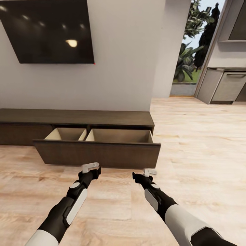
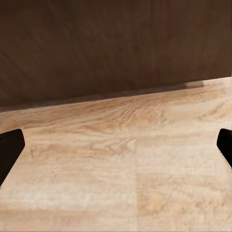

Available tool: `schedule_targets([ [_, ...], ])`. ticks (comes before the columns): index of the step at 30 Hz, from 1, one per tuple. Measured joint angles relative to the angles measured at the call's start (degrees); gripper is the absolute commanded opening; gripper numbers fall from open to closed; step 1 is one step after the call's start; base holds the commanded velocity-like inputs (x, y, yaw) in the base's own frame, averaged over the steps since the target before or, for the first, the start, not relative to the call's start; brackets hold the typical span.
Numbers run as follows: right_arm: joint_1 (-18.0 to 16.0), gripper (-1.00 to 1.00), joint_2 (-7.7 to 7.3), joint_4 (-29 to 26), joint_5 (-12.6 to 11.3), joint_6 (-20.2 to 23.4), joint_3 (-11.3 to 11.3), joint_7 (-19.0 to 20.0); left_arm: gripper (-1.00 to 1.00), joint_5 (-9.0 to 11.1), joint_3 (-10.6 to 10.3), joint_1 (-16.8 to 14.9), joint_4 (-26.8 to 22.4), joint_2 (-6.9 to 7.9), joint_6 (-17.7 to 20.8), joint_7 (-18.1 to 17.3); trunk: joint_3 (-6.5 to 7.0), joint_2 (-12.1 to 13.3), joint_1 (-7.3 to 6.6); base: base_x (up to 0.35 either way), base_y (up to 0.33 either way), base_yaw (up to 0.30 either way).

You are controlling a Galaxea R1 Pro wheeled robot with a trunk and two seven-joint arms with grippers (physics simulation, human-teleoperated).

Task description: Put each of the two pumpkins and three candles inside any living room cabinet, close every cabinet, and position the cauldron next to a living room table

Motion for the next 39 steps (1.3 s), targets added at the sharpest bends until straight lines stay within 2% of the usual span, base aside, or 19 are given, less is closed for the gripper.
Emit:
schedule_targets([
  [13,0.0,1.0,0.08,2.18,0.09,-3.14,0.0,-0.01,1.0,0.06,0.05,0.0,0.04,0.08,0.14,-0.49,0.0,0.0,0.0,0.275,0.0,0.0],
  [27,0.0,1.0,0.01,2.28,-0.05,-3.08,-0.09,-0.02,1.0,0.0,0.07,0.0,0.05,0.08,0.22,-0.54,0.0,0.0,0.01,0.131,0.017,0.0],
  [39,0.0,1.0,-0.01,2.28,-0.06,-3.08,-0.16,-0.03,1.0,-0.3,-0.17,0.0,-0.59,0.01,-0.19,-0.49,0.0,0.0,0.03,0.012,0.001,0.0],
])
